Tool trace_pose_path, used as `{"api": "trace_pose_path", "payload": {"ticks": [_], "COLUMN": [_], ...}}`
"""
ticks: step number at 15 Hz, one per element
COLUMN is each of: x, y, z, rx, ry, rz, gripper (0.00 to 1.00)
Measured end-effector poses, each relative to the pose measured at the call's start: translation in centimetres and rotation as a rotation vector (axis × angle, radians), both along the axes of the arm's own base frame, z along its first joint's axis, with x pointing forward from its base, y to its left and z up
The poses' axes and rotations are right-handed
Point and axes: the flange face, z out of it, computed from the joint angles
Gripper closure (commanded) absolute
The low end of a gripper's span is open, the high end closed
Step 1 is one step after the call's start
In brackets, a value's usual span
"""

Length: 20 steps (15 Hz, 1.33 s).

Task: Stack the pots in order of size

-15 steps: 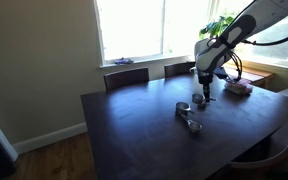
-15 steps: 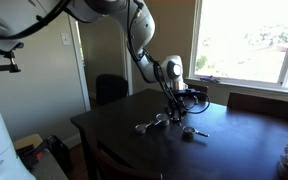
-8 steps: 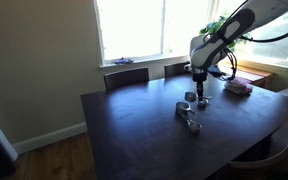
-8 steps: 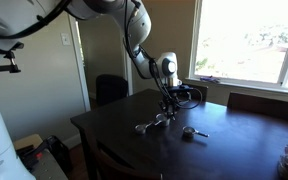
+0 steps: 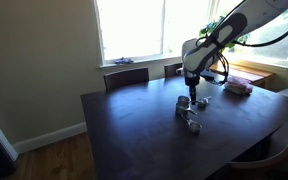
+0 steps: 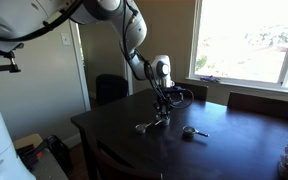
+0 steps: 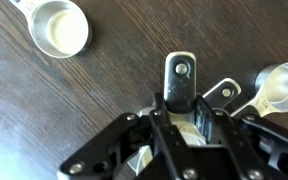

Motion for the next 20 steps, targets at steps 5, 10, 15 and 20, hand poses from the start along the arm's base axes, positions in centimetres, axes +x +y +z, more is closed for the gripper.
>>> {"api": "trace_pose_path", "payload": {"ticks": [5,10,15,20], "x": [0.8,1.5,1.5,1.7], "y": [0.1,-0.8,-1.4,-1.9], "z": [-2.2,-3.2,-3.3,-2.5], "rx": [0.0,-0.009,-0.016,-0.015], "ry": [0.003,-0.002,-0.002,-0.024], "rz": [0.001,-0.008,-0.015,-0.019], "gripper": [0.87,0.42,0.12,0.0]}}
